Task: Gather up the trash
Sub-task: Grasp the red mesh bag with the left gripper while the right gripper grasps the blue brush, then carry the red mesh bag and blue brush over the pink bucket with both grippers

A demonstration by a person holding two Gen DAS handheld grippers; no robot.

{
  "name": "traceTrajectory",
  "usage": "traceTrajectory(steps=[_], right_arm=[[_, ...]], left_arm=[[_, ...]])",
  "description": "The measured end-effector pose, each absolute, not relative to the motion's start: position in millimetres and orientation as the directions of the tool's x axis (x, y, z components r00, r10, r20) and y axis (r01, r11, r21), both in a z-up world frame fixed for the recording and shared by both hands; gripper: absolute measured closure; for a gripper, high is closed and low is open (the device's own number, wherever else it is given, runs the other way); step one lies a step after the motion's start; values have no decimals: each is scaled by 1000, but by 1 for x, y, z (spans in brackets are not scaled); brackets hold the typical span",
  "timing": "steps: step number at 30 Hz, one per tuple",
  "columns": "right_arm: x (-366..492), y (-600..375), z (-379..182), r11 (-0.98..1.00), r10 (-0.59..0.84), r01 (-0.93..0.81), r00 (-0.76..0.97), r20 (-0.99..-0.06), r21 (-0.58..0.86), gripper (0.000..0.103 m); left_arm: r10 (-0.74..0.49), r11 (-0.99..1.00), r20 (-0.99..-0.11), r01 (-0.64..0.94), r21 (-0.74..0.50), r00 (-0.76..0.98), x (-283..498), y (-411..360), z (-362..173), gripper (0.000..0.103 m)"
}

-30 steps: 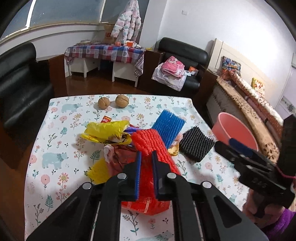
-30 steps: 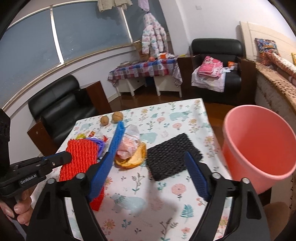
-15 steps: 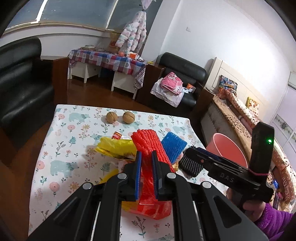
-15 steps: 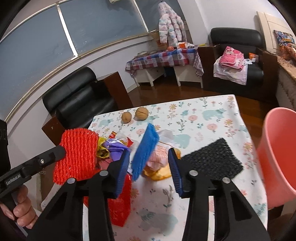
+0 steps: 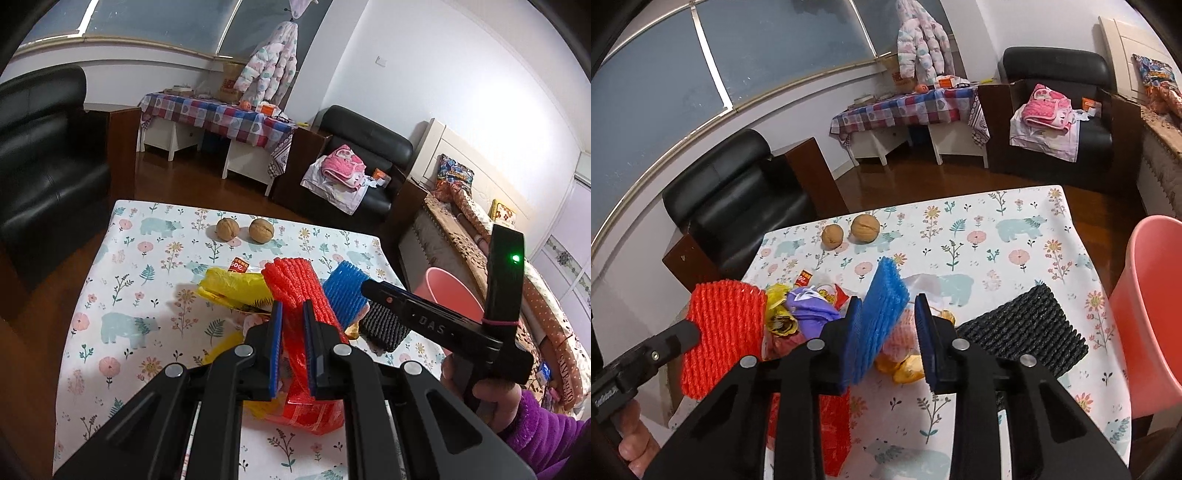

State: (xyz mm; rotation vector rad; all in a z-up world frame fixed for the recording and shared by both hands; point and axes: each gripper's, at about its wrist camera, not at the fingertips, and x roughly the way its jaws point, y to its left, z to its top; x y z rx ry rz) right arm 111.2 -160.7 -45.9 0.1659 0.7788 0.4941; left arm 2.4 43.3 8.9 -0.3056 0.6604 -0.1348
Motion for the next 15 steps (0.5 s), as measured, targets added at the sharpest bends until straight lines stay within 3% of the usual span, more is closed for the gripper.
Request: traceTrajectory(steps=[3,15], right_arm=[[113,-160,-47,863,503,-373,584,-638,339,95],[84,-198,-6,851,521,-367,673,-525,375,96]], left_arm=[[-215,949,-580,28,-314,786,2,43,9,93],[-214,953,-551,48,-299,806,1,30,27,93]])
